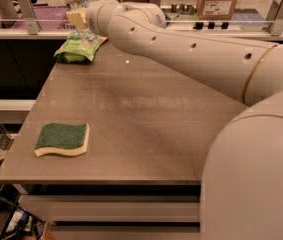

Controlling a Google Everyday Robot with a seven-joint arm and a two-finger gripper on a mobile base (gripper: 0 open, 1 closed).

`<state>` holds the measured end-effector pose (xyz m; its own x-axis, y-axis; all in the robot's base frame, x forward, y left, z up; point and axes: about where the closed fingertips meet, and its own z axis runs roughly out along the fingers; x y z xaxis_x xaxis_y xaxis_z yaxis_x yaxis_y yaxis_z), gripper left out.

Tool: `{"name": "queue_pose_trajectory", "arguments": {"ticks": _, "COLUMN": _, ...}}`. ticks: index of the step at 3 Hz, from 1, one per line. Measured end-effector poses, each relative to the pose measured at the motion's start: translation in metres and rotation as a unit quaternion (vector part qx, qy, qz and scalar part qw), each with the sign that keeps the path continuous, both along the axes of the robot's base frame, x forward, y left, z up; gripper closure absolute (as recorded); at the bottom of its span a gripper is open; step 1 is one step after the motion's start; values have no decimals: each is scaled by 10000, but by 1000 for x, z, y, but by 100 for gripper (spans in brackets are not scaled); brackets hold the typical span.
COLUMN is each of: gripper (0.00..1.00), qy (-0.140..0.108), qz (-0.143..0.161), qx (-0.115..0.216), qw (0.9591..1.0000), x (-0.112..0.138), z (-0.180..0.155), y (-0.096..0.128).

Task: Move water bottle near green rice chip bag

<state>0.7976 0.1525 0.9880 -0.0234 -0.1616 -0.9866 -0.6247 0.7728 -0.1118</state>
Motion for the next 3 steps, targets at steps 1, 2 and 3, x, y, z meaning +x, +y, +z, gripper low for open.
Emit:
{"name": "queue_pose_trajectory", "arguments": {"ticks": 1, "gripper": 100, "qy": 83, "qz": -178, "qx": -105, "qw": 9998, "x": 13, "z": -15, "y": -1}}
{"name": "queue_pose_trajectory", "arguments": {"ticks": 2, "gripper": 100, "qy": 126, "qz": -504, "qx": -117, "qw": 9986, "x": 31, "z": -25, "y": -24}}
{"name": "queue_pose_trajectory", "arguments": {"ticks": 3, "gripper": 100, "qy": 118, "qz": -926, "qx": -93, "qw": 9956, "x": 48, "z": -32, "y": -61}}
